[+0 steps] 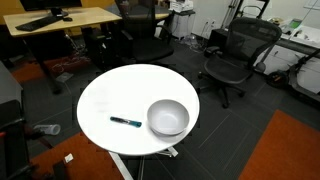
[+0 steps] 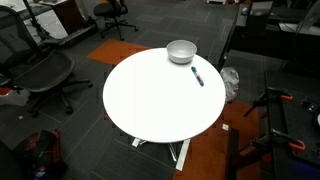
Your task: Put the marker inside the grey bowl
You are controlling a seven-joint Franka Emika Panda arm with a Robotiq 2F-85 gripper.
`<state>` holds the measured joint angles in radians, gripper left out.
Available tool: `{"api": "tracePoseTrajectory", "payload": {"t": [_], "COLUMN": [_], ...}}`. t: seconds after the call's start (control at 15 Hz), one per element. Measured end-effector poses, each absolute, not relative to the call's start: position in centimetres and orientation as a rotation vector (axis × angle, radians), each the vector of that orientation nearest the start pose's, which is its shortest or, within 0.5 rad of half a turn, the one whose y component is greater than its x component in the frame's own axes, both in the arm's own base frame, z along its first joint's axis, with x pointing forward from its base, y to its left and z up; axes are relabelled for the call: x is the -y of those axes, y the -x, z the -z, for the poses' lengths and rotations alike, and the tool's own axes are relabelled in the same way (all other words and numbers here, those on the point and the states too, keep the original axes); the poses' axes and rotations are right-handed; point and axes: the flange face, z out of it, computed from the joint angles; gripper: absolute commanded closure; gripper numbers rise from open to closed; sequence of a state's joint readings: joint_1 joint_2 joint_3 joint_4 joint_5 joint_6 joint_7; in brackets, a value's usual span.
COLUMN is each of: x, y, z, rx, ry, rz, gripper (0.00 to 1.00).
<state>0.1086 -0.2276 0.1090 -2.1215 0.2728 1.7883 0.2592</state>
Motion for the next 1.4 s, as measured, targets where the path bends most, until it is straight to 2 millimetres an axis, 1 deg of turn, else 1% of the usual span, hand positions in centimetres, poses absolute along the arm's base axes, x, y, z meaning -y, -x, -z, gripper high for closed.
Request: {"api": "tracePoseTrajectory", "payload": {"t": [0.13, 0.33, 0.8, 1.0, 1.13, 1.4], "x": [-12.0, -10.0, -3.9, -1.4, -0.1, 1.6], "y": [-46.4, -47.2, -48.8, -48.8, -48.5, -47.6], "z": [-50.0, -49.5, -47.4, -46.0, -45.0, -43.2], "rx": [-0.213, -0.343, -0.702, -0.875, -0.985, -1.194], "ry": [2.923, 2.929, 2.953, 2.953, 2.945, 2.905], "rz": [-0.215, -0.148, 0.092, 0.176, 0.208, 0.233], "gripper": [0.00, 0.00, 0.00, 0.00, 0.00, 0.00]}}
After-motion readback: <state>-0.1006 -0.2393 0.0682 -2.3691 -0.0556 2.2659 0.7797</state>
